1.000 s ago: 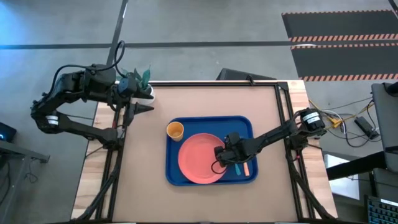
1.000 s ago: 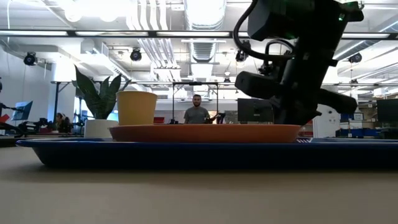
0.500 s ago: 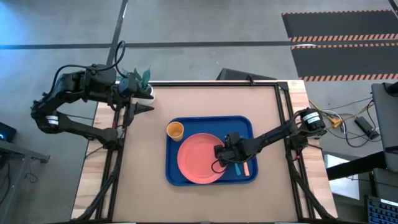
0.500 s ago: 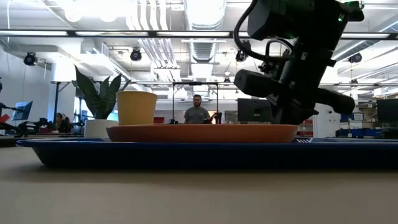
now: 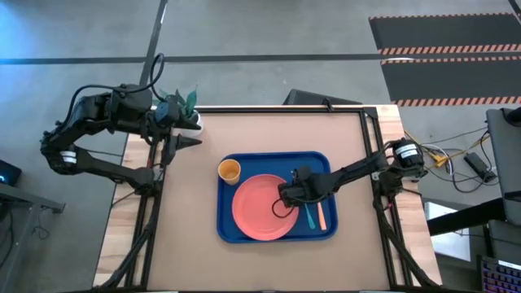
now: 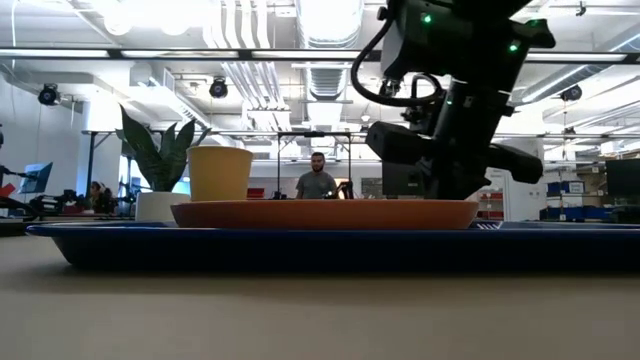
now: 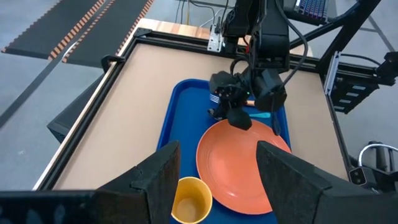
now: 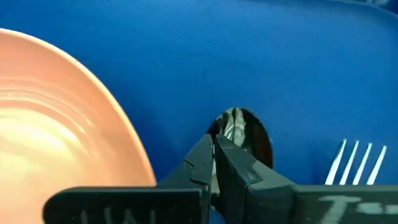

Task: Pick and place plate/cup/fork/spoon on tray
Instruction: Adjust the blue spoon, then adjust the blue tray, then return to Home Position

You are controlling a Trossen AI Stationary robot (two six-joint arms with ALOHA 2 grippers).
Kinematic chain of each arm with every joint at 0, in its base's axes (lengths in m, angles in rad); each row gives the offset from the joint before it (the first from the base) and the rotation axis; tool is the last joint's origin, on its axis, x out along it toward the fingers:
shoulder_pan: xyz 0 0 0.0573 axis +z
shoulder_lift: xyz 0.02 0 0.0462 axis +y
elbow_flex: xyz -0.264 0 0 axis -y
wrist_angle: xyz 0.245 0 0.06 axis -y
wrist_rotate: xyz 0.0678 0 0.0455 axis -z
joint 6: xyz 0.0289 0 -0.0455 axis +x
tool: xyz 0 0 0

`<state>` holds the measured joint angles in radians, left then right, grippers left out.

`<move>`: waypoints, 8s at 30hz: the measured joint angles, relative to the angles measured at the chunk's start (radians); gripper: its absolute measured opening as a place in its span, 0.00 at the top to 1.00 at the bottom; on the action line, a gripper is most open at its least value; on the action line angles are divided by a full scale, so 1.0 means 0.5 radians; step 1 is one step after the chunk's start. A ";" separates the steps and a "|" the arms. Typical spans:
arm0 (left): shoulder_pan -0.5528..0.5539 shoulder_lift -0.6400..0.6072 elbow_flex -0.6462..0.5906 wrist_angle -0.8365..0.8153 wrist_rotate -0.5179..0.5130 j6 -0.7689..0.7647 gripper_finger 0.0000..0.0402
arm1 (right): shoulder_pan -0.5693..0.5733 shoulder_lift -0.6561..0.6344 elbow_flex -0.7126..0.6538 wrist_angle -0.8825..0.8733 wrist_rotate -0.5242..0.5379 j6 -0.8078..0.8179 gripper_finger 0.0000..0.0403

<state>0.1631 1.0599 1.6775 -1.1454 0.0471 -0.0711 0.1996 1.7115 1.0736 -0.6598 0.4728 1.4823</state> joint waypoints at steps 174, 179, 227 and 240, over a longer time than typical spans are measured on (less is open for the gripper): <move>-0.005 -0.931 -0.866 0.438 0.109 0.206 0.52 | 0.404 -0.909 -1.043 0.003 -0.357 0.496 0.98; -0.006 -0.938 -0.866 0.436 0.109 0.206 0.52 | 0.404 -0.917 -1.007 0.062 -0.332 0.498 0.98; -0.005 -1.811 -1.557 0.812 1.000 0.257 0.52 | 0.403 -2.004 0.191 0.137 -0.545 -2.893 0.98; -0.005 -1.944 -1.896 0.874 1.298 -0.059 0.52 | 0.403 -2.624 -0.450 0.637 -0.890 -2.904 0.98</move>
<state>0.1604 0.0879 0.7297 -0.7082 0.6960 -0.1005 0.4009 0.3996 0.8488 -0.3415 0.0277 0.0300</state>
